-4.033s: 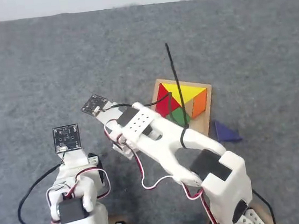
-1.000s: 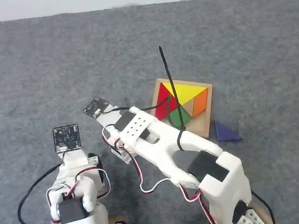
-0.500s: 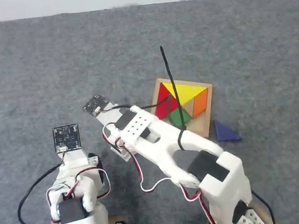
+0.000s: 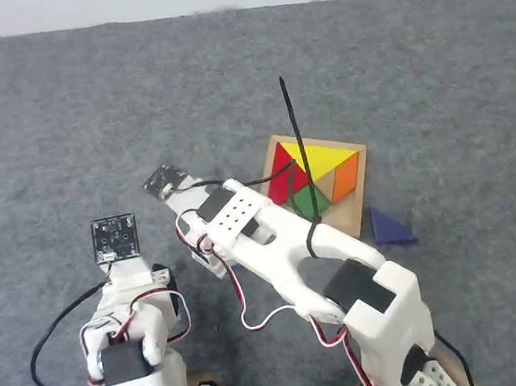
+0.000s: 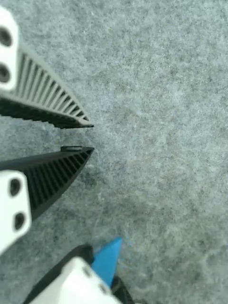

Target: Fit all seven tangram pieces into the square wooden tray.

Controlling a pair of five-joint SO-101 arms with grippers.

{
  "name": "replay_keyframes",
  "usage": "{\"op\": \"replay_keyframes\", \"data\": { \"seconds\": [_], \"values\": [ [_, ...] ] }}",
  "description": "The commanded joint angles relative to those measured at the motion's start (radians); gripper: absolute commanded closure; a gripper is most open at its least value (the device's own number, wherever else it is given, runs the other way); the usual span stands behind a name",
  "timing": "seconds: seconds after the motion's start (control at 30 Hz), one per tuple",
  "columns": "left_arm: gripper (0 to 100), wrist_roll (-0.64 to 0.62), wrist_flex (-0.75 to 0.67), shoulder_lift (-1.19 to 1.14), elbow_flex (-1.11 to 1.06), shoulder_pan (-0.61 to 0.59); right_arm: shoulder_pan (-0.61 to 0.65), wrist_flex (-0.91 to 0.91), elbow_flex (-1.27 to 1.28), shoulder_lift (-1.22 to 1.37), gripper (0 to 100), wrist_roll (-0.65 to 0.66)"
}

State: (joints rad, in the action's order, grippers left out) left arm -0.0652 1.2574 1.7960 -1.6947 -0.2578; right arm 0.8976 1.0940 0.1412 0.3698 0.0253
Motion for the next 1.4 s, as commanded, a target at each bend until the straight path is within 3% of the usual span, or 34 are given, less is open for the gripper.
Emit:
{"op": "replay_keyframes", "data": {
  "seconds": [0.0,0.17,0.3,0.53,0.73,1.13,1.37],
  "values": [
    [94,-0.009,0.005,0.018,0.012,-0.003,0.010,0.077,-0.038,-0.114,85.8,0.068],
    [94,-0.009,0.005,0.018,0.012,-0.003,-0.004,0.185,-0.038,-0.203,85.8,0.213],
    [94,-0.009,0.005,0.018,0.012,-0.003,-0.116,0.242,-0.041,-0.275,85.8,0.402],
    [94,-0.009,0.005,0.018,0.012,-0.003,-0.351,0.191,-0.040,-0.263,85.9,0.701],
    [94,-0.009,0.005,0.018,0.012,-0.003,-0.366,0.163,-0.041,-0.186,85.8,0.872],
    [94,-0.009,0.005,0.018,0.012,-0.003,-0.361,0.076,-0.044,-0.067,85.3,0.890],
    [94,-0.009,0.005,0.018,0.012,-0.003,-0.369,0.088,-0.044,-0.064,71.9,0.888]
  ]
}}
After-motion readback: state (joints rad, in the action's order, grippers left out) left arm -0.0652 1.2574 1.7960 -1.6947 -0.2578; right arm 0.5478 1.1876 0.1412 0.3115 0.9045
